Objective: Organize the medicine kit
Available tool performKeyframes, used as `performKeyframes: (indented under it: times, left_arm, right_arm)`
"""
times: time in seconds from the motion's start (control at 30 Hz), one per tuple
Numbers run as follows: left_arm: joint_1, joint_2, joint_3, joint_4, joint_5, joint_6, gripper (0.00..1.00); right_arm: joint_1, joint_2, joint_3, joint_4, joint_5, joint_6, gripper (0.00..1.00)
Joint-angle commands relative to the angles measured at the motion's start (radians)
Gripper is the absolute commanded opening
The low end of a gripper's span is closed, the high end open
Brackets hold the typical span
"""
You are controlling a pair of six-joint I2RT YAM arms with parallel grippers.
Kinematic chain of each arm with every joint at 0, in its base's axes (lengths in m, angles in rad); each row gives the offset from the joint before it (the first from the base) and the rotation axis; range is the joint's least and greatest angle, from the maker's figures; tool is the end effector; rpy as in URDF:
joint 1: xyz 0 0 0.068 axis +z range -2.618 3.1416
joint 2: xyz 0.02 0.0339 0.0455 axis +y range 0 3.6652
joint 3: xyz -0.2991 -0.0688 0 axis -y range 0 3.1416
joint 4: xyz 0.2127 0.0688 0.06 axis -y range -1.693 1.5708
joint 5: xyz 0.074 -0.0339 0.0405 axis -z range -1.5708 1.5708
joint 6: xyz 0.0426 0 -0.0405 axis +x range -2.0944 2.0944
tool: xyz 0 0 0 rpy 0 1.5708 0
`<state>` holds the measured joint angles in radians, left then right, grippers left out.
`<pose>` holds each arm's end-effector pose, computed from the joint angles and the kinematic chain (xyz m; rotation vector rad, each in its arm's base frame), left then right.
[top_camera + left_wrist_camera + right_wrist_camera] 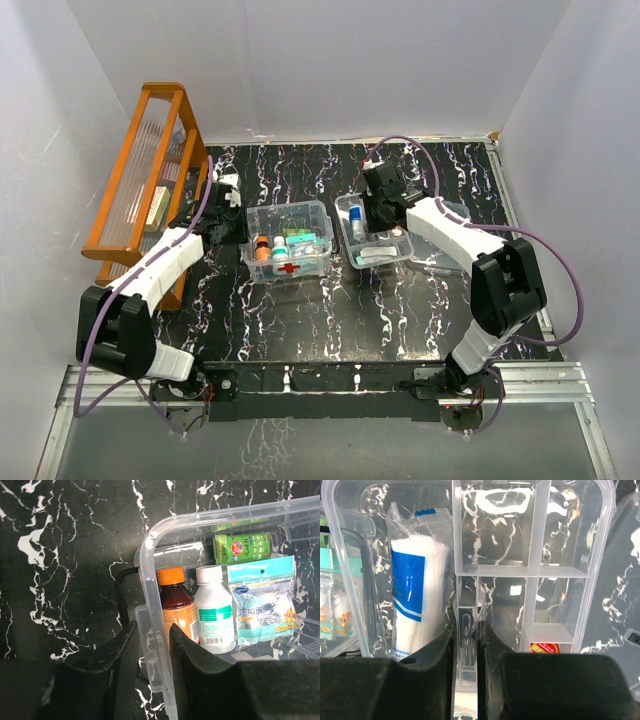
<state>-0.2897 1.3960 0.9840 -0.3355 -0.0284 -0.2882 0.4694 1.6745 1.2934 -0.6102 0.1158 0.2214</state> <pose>0.2614 -0.0767 0.2986 -0.0127 2.3321 -0.2584 0.3005 0.1469 0.2903 -0.2723 2.5418 0.1186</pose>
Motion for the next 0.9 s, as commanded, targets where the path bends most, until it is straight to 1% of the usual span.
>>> performKeyframes:
  times: [0.0, 0.1, 0.23, 0.43, 0.6, 0.7, 0.77, 0.87]
  left_arm:
    - [-0.002, 0.009, 0.042, 0.001, 0.104, 0.071, 0.28]
    - [-0.003, 0.015, 0.055, 0.008, 0.134, 0.092, 0.28]
    - [-0.002, 0.043, 0.074, 0.012, 0.204, 0.109, 0.28]
    - [-0.008, 0.085, 0.086, 0.062, 0.335, 0.080, 0.29]
    - [-0.024, 0.100, 0.083, 0.102, 0.415, 0.064, 0.30]
    - [-0.026, 0.108, 0.092, 0.095, 0.408, 0.050, 0.36]
    - [-0.027, 0.108, 0.110, 0.068, 0.369, 0.039, 0.43]
    - [-0.026, 0.095, 0.138, 0.023, 0.268, 0.012, 0.61]
  right_arm:
    - [0.000, -0.084, 0.033, -0.064, 0.070, 0.037, 0.00]
    - [-0.001, -0.129, 0.028, -0.096, 0.092, 0.052, 0.00]
    - [0.000, -0.170, 0.080, -0.174, 0.104, 0.056, 0.00]
    - [0.000, -0.206, 0.125, -0.221, 0.027, 0.021, 0.00]
    - [0.002, -0.234, 0.125, -0.206, -0.041, -0.032, 0.00]
    - [0.002, -0.246, 0.117, -0.184, -0.063, -0.064, 0.00]
    - [0.001, -0.245, 0.119, -0.179, -0.060, -0.080, 0.00]
    - [0.003, -0.240, 0.133, -0.173, -0.067, -0.106, 0.00]
